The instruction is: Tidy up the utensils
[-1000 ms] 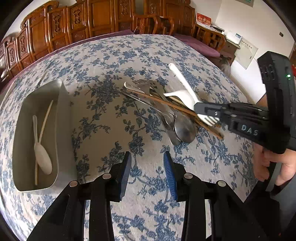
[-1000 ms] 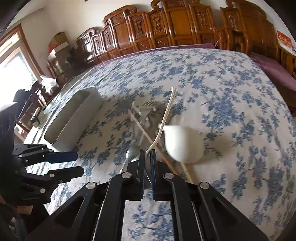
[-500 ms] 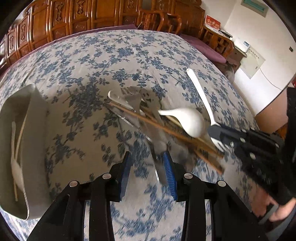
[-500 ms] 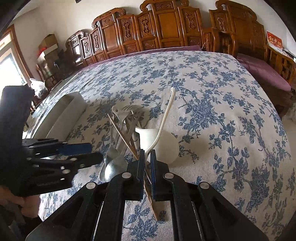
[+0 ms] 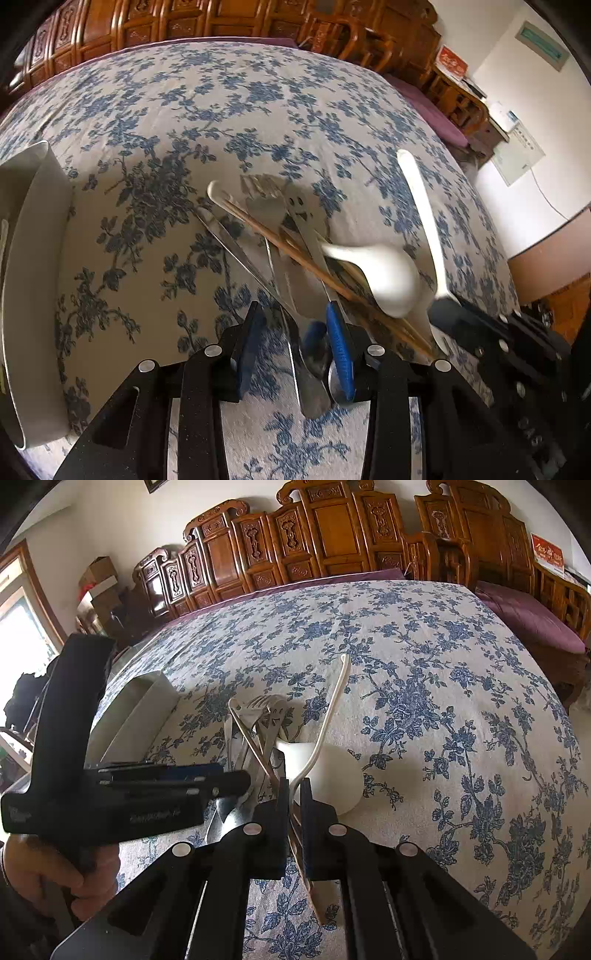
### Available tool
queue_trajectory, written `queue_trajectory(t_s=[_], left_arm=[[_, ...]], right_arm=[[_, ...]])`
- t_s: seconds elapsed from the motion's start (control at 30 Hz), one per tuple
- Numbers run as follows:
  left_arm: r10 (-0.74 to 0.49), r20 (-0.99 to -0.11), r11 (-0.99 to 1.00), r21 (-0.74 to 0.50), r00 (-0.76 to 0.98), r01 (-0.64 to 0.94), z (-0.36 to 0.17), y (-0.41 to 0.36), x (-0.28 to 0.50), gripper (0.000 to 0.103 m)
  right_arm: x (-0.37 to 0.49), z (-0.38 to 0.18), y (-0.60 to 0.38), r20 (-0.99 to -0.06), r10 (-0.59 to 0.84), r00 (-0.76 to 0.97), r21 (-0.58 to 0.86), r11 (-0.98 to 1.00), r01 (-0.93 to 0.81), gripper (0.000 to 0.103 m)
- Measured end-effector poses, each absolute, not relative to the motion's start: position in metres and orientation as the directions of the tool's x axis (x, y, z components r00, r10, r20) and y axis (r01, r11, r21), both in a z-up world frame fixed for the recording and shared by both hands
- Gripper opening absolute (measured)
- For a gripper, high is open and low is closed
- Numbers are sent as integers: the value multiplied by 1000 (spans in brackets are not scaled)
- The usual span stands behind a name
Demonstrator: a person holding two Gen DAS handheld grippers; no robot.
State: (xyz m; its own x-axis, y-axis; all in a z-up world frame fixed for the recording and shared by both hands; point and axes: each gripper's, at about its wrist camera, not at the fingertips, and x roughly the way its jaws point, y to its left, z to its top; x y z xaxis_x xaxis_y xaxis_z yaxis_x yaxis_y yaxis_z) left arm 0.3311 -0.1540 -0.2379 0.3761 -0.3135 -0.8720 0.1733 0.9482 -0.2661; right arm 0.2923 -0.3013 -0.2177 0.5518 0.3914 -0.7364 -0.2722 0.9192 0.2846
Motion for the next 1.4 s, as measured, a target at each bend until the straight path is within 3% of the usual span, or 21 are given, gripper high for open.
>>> queue_trajectory(t_s=[0.07, 0.2, 0.6, 1.4], left_arm=[[-299, -874, 953, -255, 383, 162, -238, -152, 336, 34], [-270, -883, 962, -233, 384, 139, -240, -148, 340, 19], [-264, -879, 965, -243, 397, 104, -235, -124, 336, 1], [-197, -833, 972, -99, 517, 211, -184, -101, 298, 1]], right_arm=[[292, -218, -301, -737, 391, 552, 284, 920, -272, 7], [292, -218, -301, -736, 392, 552, 283, 919, -275, 7], [292, -217, -296, -740, 386, 551, 268, 920, -285, 7], [284, -216, -273, -746, 423, 515, 278, 900, -337, 7]])
